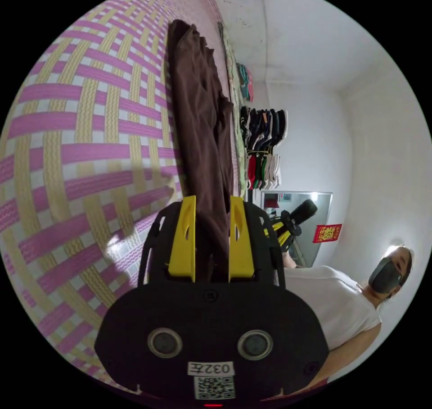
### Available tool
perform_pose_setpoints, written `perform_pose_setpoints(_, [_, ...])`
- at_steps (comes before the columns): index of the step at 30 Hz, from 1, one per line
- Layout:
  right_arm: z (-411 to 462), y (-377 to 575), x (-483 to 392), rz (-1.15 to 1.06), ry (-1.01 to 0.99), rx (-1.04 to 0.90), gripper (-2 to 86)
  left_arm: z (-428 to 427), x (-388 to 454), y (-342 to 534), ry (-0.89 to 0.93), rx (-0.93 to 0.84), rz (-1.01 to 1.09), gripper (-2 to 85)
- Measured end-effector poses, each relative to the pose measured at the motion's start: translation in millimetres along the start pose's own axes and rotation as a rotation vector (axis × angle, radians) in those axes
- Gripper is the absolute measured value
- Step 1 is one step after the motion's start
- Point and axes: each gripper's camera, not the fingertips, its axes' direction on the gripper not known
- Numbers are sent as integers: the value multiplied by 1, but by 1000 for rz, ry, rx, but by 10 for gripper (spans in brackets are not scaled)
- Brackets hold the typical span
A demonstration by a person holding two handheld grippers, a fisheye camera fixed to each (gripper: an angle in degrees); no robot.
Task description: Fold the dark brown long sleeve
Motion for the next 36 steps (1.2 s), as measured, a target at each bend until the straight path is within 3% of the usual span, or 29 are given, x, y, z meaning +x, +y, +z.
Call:
perform_pose_setpoints(7, [9,76,64,468,-127,238,85,23,-25,-5,-14,-155,-7,84])
perform_pose_setpoints(13, [44,68,80,538,-109,195,81,49,-26,3,83,-215,2,74])
perform_pose_setpoints(17, [59,60,84,530,-158,136,13,63,-15,-14,-19,-272,28,15])
perform_pose_setpoints(22, [-13,71,48,460,-39,344,-4,36,43,-45,147,-132,202,-7])
perform_pose_setpoints(25, [-55,86,9,389,84,445,-4,44,58,-49,125,-162,243,-8])
perform_pose_setpoints(29, [-18,106,23,486,123,331,9,91,5,-48,-74,-309,95,-7])
perform_pose_setpoints(31, [32,127,62,620,21,203,40,106,-39,-45,-126,-371,-43,4])
perform_pose_setpoints(33, [46,140,74,675,-16,179,47,92,-47,-47,-46,-301,-60,20])
perform_pose_setpoints(36, [34,154,70,684,35,245,45,54,-45,-69,-91,-190,-24,28])
